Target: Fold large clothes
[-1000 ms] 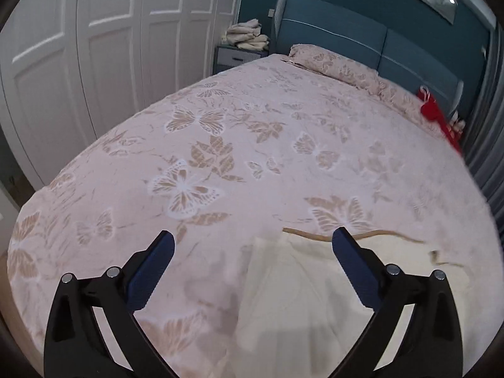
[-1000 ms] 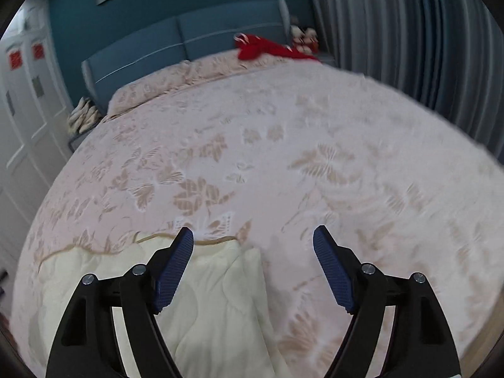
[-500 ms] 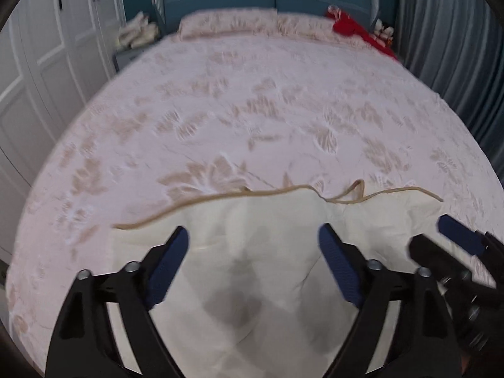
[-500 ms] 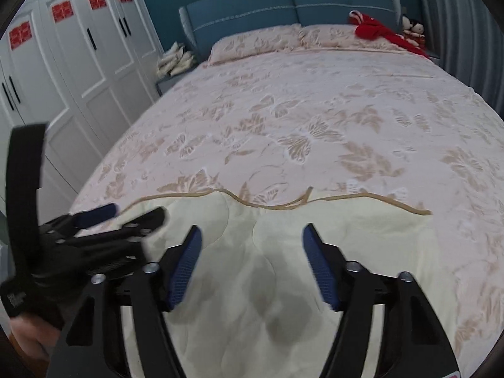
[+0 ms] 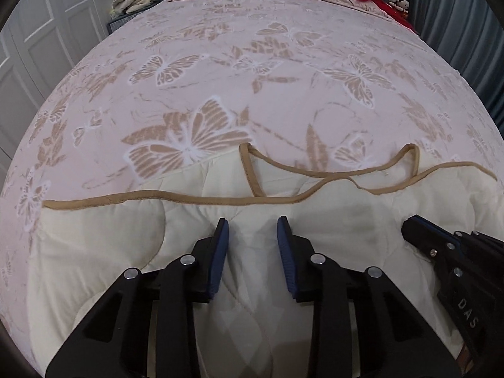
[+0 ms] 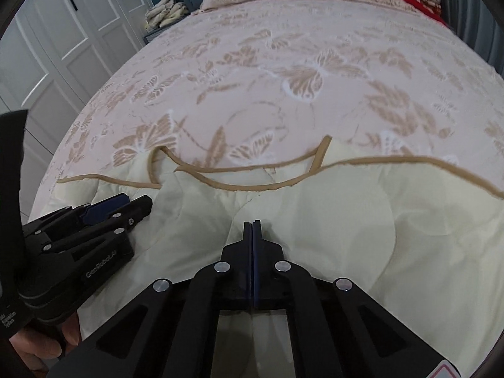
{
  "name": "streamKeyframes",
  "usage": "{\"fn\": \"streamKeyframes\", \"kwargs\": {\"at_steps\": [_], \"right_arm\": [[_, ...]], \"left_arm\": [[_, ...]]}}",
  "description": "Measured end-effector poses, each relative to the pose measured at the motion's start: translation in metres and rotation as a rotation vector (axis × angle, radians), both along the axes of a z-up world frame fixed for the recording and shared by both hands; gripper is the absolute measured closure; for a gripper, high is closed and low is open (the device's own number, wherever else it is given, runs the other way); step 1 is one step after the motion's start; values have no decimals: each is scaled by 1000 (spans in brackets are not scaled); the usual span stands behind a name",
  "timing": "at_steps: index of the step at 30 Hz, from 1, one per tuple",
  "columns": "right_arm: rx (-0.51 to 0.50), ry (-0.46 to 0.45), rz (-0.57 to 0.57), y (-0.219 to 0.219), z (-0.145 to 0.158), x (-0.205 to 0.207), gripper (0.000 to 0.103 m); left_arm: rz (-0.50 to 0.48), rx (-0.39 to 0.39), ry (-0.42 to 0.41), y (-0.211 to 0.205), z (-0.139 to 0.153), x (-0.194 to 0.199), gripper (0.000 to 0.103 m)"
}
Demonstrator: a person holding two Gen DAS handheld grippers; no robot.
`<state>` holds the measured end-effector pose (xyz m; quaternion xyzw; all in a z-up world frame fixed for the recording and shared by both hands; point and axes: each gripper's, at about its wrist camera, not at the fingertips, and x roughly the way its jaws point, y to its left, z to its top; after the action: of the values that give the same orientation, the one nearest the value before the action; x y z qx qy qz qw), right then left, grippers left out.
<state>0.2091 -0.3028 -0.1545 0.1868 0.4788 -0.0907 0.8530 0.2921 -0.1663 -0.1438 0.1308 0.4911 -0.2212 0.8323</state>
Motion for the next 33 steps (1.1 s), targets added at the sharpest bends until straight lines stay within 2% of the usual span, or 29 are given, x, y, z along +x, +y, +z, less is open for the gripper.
{"fn": "streamKeyframes", "kwargs": {"at_steps": [6, 13, 24, 27, 28, 29, 30, 32, 33], "right_arm": [[3, 19, -4, -1, -19, 6, 103], [-33, 7, -4, 2, -25, 10, 103], [-42, -4, -19, 1, -29, 15, 103], [-12, -29, -48, -7, -26, 14, 103], [-4, -48, -78, -12, -21, 11, 103], [-34, -69, -156, -19, -10, 3, 103], [-64, -99, -235, -26, 3, -9, 101], [-91, -168, -326, -38, 31, -35, 92], [-94, -170, -312, -40, 42, -46, 92]], "left_arm": [[-1, 9, -40, -3, -12, -2, 73], [-1, 33, -97, -9, -18, -5, 73], [1, 54, -120, -12, -22, -4, 73], [5, 69, -123, -14, -19, -2, 73], [13, 61, -115, -12, -14, 1, 70], [39, 46, -106, -5, -6, 4, 68], [102, 46, -118, 7, 5, 7, 66], [225, 27, -162, 40, 30, 9, 44], [256, -32, -158, 62, 45, 7, 31]]}}
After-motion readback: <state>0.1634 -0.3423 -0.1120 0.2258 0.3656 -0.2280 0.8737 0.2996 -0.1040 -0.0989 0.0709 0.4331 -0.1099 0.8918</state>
